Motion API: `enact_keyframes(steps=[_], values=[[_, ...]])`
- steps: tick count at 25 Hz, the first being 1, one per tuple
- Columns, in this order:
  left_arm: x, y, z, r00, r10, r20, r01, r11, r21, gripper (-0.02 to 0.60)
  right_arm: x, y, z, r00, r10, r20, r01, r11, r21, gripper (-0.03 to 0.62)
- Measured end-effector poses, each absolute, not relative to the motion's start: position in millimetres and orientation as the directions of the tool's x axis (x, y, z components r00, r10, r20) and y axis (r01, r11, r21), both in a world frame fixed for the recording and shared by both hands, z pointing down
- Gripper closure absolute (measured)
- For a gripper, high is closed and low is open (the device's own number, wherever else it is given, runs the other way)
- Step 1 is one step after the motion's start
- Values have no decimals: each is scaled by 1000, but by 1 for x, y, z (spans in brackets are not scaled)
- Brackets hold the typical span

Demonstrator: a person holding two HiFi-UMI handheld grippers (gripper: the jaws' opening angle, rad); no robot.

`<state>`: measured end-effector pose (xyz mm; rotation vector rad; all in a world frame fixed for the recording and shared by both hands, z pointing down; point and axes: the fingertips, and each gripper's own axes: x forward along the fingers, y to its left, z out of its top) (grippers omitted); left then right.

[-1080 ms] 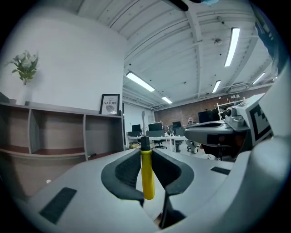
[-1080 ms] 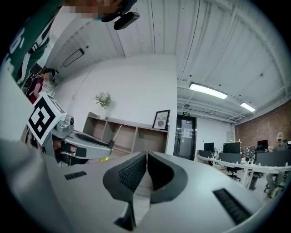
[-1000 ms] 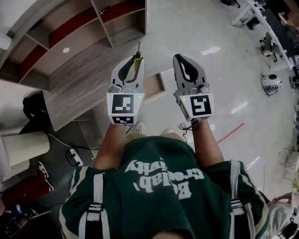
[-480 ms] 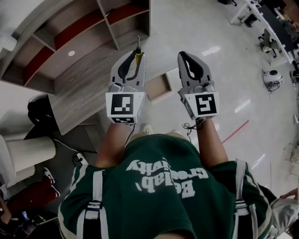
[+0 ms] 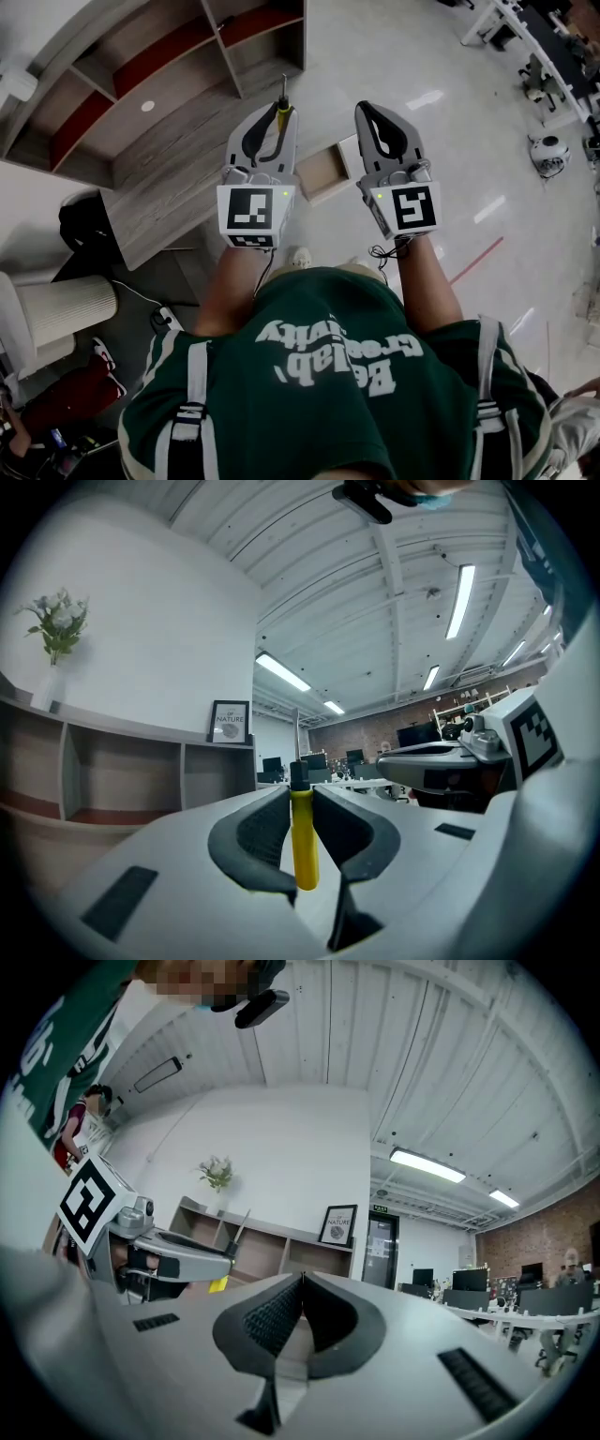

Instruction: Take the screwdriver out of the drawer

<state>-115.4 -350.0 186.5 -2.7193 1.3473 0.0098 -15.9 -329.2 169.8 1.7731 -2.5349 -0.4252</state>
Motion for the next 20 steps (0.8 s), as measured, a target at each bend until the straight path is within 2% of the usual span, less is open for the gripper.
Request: enact_keyframes(steps=[20], values=[[-104,-352,192,609,-791,-65,-792,-601,-105,494,-12,-330,183,-331,-933,-140,-934,303,189,560]])
